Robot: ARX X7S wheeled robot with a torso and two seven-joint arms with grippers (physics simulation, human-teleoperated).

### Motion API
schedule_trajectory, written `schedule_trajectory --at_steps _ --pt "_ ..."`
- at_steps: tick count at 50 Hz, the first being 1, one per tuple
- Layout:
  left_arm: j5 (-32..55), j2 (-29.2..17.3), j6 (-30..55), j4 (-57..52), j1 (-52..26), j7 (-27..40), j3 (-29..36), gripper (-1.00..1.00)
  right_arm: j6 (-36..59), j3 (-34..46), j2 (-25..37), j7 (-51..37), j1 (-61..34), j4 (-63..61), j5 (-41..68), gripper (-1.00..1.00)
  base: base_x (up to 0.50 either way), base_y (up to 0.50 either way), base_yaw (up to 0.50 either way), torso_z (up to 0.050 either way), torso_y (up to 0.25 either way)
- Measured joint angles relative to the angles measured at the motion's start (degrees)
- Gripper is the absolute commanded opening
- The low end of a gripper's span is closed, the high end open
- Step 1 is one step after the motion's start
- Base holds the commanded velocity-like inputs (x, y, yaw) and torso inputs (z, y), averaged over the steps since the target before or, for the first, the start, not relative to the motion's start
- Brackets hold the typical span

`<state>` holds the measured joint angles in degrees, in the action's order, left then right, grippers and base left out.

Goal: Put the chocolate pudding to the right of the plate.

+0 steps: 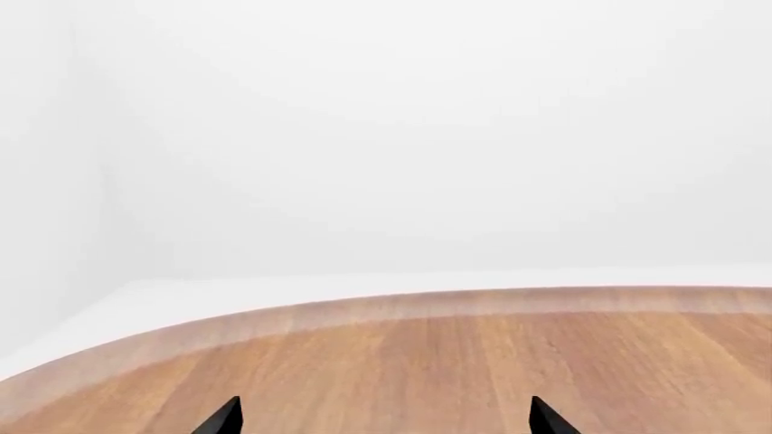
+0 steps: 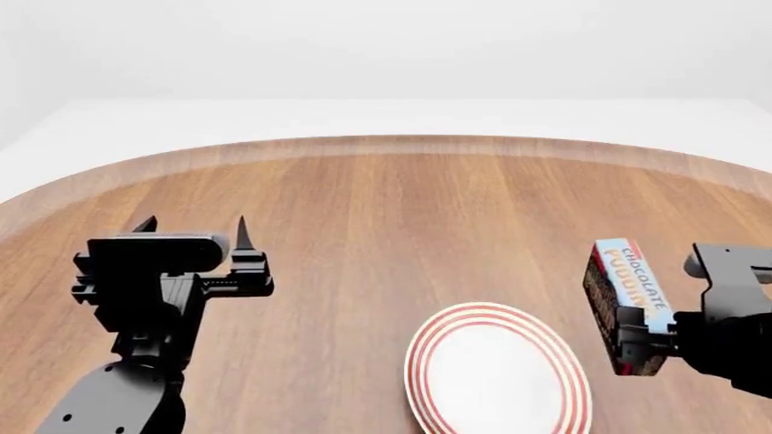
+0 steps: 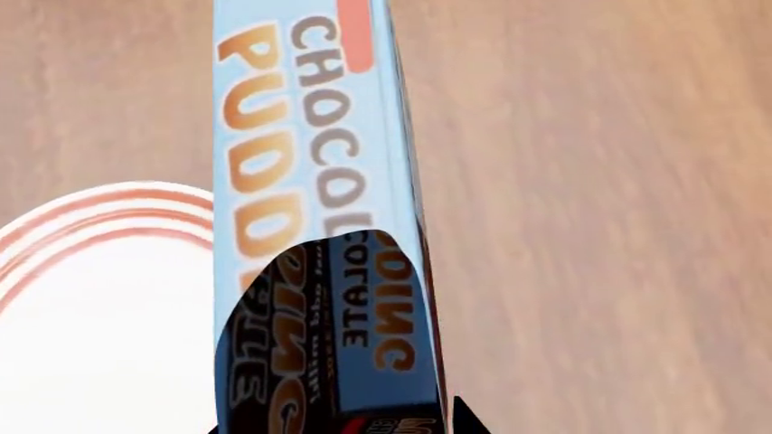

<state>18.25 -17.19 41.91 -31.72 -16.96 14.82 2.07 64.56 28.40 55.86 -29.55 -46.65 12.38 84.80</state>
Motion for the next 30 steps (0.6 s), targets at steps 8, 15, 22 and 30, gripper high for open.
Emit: schedule_trajectory --at_steps 8,15,22,30 --pt "0.2 -0.2 0.1 -0.1 -0.1 0.2 0.0 1.00 -1.8 -0.4 1.4 0.9 2.6 1.8 -0.4 -1.00 0.00 0.00 0.00 0.000 0.000" --pt "0.3 -0.3 0.1 -0.2 -0.1 0.3 0.1 1.00 -3.3 0.0 1.4 2.0 4.3 3.6 -1.4 -1.00 0.00 0.00 0.00 0.000 0.000" --pt "0.4 -0.4 0.1 -0.2 -0.1 0.5 0.2 1.00 -4.6 0.3 1.2 2.9 5.6 5.5 -2.5 -1.00 0.00 0.00 0.00 0.000 0.000" --pt "0.5 -0.5 -0.1 -0.2 -0.1 0.6 0.2 1.00 -6.2 1.0 0.8 4.4 6.7 8.1 -4.1 -1.00 0.00 0.00 0.00 0.000 0.000"
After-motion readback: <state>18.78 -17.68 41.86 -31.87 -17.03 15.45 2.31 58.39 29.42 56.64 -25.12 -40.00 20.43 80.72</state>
